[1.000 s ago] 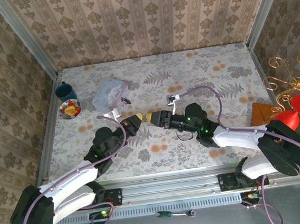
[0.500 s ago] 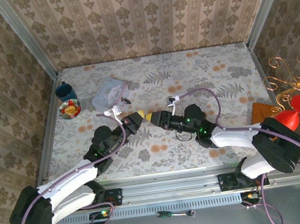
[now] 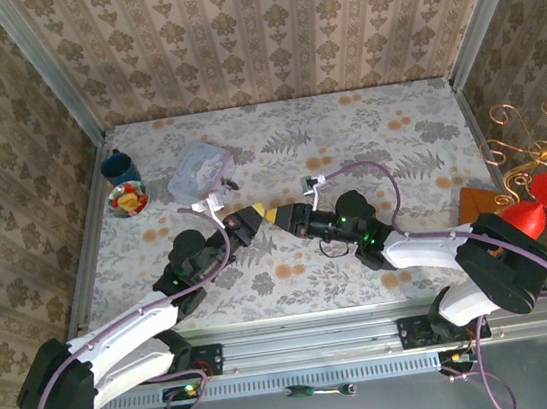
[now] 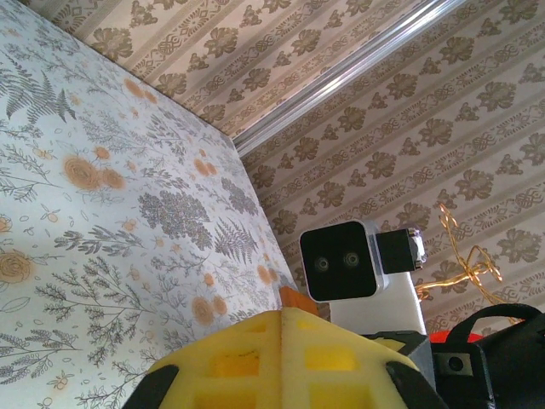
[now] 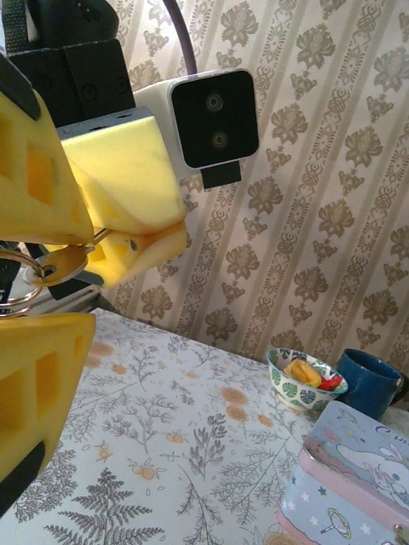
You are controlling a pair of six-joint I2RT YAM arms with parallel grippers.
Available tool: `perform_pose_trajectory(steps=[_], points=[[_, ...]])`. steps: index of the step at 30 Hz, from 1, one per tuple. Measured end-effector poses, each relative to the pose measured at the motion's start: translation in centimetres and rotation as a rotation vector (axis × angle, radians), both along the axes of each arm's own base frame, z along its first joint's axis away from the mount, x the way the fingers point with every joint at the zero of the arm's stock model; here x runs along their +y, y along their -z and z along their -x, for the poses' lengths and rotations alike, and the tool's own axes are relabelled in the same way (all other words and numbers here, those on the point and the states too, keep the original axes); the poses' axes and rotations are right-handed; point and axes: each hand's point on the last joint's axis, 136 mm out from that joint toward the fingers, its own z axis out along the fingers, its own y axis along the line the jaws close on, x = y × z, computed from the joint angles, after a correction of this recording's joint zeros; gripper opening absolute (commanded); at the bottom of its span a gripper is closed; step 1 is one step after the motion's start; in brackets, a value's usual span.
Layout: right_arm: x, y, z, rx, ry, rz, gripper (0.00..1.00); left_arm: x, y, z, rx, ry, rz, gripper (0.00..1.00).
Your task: Unlock the padlock with the key
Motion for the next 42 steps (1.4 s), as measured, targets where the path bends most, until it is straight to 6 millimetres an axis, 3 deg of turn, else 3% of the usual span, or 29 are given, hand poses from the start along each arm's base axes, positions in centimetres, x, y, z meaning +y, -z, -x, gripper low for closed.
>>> perform_pose_trajectory(steps=[14,23,29,35,36,38,42], points=[[0.3,-0.8,-0.2,0.0,-0.014,-0.019,0.04,0.3,-0.2,-0.2,-0.002,-0.021,0.003,0.0],[0.3,-0.8,-0.2,0.0,-0.014,-0.018,0.0,0.5,-0.2,-0.4,-0.002,-0.026,0.003,0.0],[0.4,-0.9,-0.3,-0.002,-0.014,0.01,0.0,0.9,0.1,-0.8,0.013,-0.04,0.002,0.23],[-0.1,0.0,0.1,0.001,-0.008,0.126,0.0,3.5,1.6,-1.6,0.073,-0.138,-0.11,0.38],[-0.2,0.0,0.2,-0.008,-0.004,0.156,0.0,4.2,1.7,-1.7,0.078,-0.163,-0.136,0.44],[-0.3,-0.3,0.6,-0.04,0.002,0.225,0.0,5.8,2.0,-2.0,0.086,-0.218,-0.197,0.83],[-1.1,-1.8,1.5,-0.15,0.022,0.357,0.0,9.0,2.7,-2.9,0.114,-0.313,-0.341,0.8]])
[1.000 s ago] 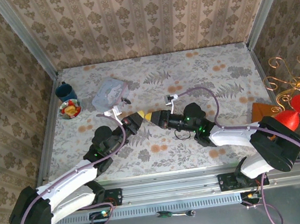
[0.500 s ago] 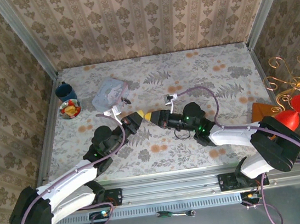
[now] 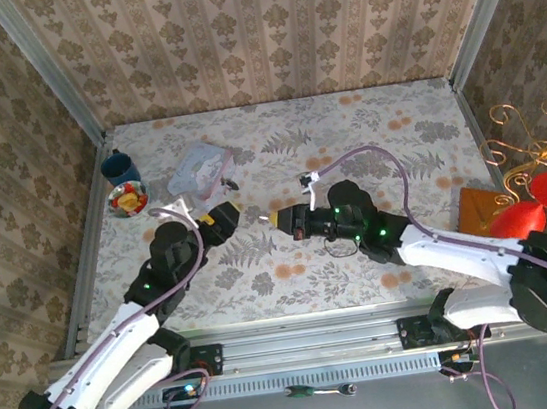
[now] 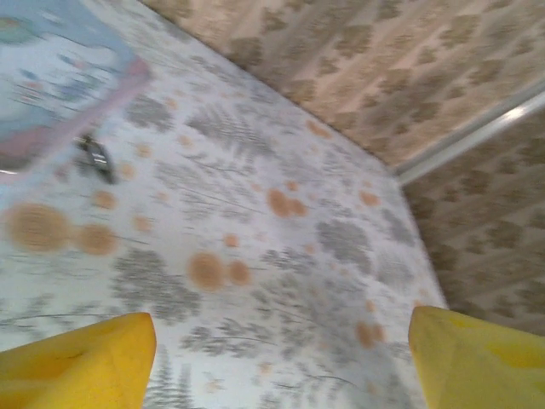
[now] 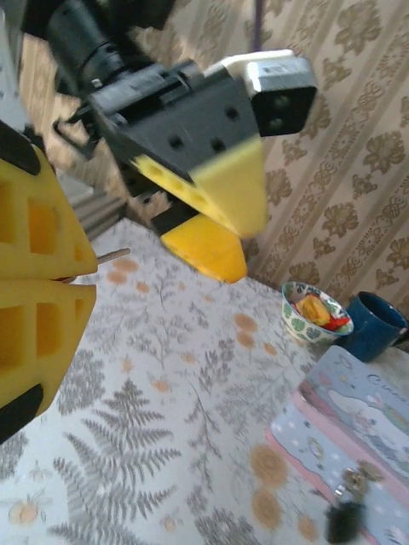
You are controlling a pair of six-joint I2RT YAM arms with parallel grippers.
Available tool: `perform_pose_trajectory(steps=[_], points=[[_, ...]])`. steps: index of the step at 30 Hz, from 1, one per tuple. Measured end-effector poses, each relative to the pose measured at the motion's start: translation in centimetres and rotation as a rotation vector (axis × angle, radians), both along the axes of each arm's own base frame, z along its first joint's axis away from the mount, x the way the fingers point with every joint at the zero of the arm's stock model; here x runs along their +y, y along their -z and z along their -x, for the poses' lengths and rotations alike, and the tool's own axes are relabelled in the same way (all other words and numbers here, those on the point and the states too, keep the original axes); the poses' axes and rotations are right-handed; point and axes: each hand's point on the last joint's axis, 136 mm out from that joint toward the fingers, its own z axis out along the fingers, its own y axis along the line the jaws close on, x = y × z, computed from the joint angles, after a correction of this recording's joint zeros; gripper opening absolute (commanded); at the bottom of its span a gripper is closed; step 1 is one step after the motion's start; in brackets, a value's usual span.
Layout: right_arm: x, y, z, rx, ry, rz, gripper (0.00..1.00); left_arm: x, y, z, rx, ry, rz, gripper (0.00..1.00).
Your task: Unlock the padlock with the key
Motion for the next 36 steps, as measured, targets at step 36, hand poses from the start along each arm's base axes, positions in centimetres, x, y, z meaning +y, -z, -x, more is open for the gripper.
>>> perform_pose_trajectory(steps=[36], points=[[-10.0,6.6,5.2,-0.505,-0.042,0.486,0.0,-1.3,18.2,-16.5,0.372,-0.147,-0.497,0.65]])
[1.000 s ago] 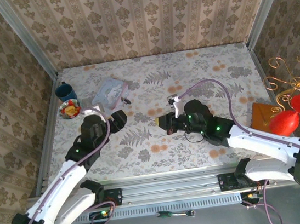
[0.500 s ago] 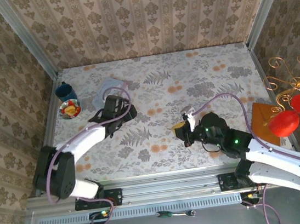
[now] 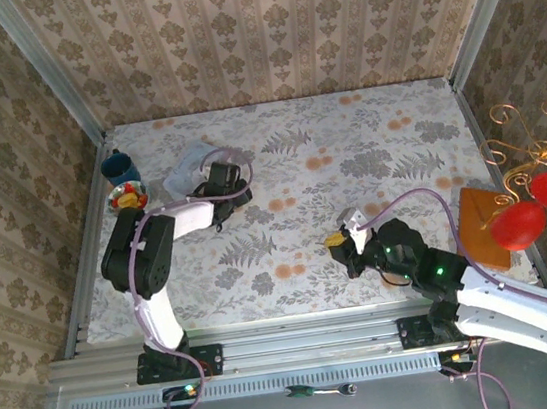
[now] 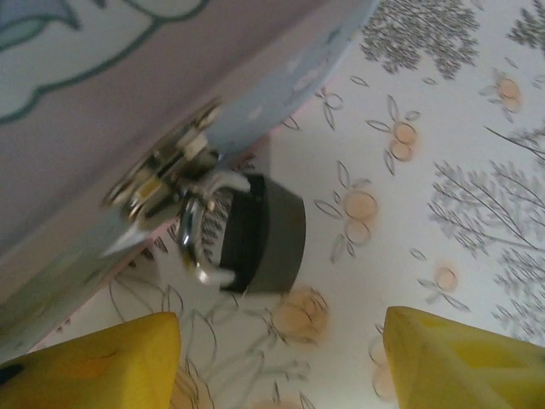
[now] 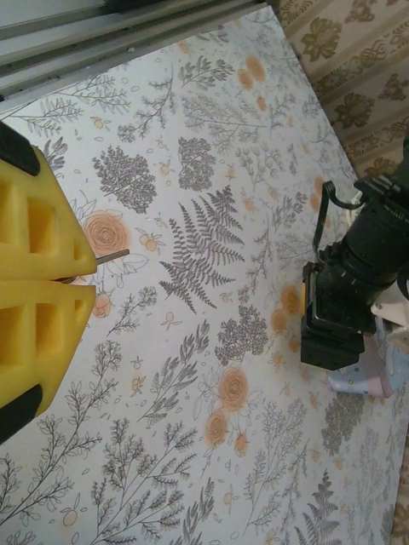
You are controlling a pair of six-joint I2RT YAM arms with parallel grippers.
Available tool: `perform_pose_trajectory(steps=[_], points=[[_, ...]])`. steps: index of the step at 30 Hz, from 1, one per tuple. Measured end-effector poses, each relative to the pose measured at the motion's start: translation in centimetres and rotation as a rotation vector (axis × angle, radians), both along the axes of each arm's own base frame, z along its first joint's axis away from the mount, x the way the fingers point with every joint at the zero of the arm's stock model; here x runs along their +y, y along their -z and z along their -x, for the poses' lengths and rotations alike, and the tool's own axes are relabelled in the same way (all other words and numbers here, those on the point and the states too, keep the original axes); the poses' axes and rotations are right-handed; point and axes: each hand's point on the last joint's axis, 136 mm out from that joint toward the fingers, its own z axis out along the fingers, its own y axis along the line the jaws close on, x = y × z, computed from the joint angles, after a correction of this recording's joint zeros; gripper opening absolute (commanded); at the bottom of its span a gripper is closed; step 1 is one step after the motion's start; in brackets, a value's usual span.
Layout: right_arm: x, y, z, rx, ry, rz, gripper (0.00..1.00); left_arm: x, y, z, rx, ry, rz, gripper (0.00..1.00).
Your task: Unlock the padlock with the key
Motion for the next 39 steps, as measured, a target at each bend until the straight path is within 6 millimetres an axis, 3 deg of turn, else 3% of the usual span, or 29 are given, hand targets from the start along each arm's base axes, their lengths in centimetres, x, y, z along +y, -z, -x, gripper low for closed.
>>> perform_pose_trajectory(steps=[8,16,26,34,39], points=[[0.1,-0.4,0.0,-0.014,-0.004,-0.013,0.0,1.3,-0.9,-2.2,-0.051,-0.068,-0.037,0.63],[0.0,0.0,0.1,-0.015,-0.004,-0.014,0.0,6.2,-1.2,-4.0,-0.071,-0.198,-0.026,0.62],[0.1,0.0,0.0,-0.017,-0.003,-0.015,0.0,7.7,-0.6,-4.0,-0.051,-0.239,-0.037,0.56],[0.2,0.2,-0.2,-0.016,-0.002,-0.014,0.0,9.8,0.1,-3.3,0.011,-0.304,-0.098,0.57],[0.3,0.4,-0.2,-0.011,-0.002,-0.009,0.0,10.2,0.3,-3.9,0.035,-0.317,-0.121,0.54]])
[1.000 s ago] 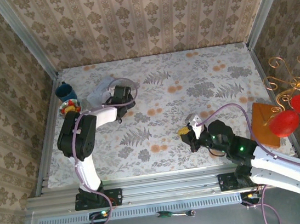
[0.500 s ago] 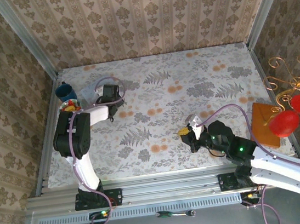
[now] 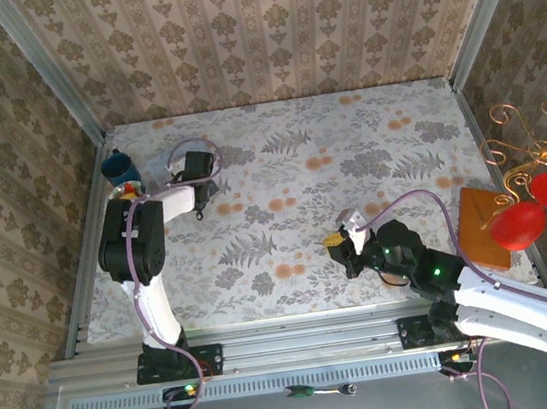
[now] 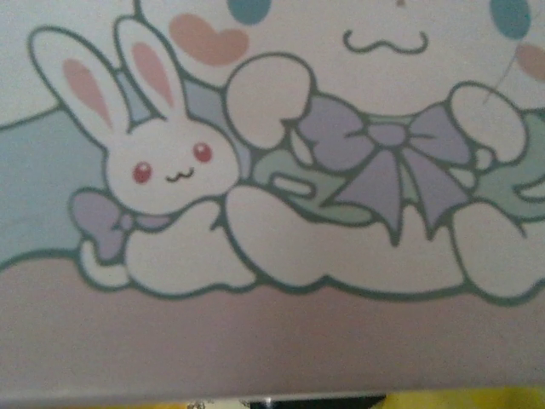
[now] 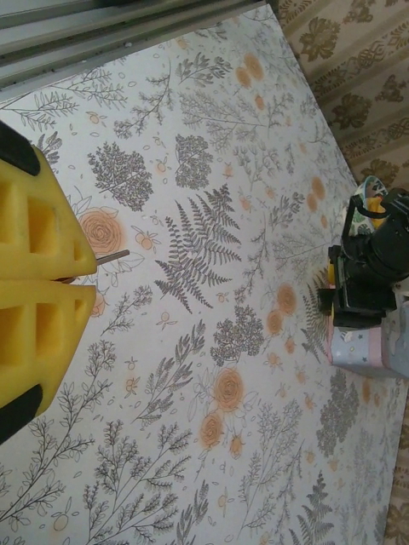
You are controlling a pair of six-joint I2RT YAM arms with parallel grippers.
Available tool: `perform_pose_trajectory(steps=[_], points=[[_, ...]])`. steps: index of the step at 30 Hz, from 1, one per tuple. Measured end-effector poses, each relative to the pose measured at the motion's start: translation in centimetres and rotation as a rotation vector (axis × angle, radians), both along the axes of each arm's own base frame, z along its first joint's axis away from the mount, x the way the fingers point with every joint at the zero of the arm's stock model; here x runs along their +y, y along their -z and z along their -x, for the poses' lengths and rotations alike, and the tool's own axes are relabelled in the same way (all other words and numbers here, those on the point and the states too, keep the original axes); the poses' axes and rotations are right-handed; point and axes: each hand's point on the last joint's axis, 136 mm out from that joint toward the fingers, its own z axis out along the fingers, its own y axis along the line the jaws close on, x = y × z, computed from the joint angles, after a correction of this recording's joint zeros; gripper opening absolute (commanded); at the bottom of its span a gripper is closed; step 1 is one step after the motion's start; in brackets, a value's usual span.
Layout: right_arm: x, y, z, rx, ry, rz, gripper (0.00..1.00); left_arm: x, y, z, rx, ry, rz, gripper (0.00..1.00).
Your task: Unlock the padlock with the key
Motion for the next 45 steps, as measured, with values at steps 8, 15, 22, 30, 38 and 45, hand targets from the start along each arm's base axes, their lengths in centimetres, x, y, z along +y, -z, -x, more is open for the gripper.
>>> perform_pose_trajectory(steps=[8,15,22,30,38,45], points=[[0.0,0.1,0.0,0.002,0.001,0.002,0.0,0.2,0.0,0.2,0.024,0.0,-0.017,0.5],[0.1,0.4,-0.1,0.008,0.001,0.009,0.0,0.1,0.1,0.2,0.033,0.018,-0.031,0.37],[0.0,0.4,-0.1,0.007,0.004,0.011,0.0,-0.2,0.1,0.1,0.034,0.03,-0.023,0.29],[-0.2,0.5,-0.5,0.001,0.026,0.021,0.0,-1.1,0.0,0.4,0.033,0.05,-0.024,0.28],[-0.5,0.5,-0.7,-0.005,0.046,0.028,0.0,-3.3,-0.1,3.3,0.057,0.118,-0.03,0.26],[-0.7,0.6,-0.9,-0.008,0.058,0.036,0.0,-7.0,-0.2,7.9,0.088,0.209,-0.073,0.24]])
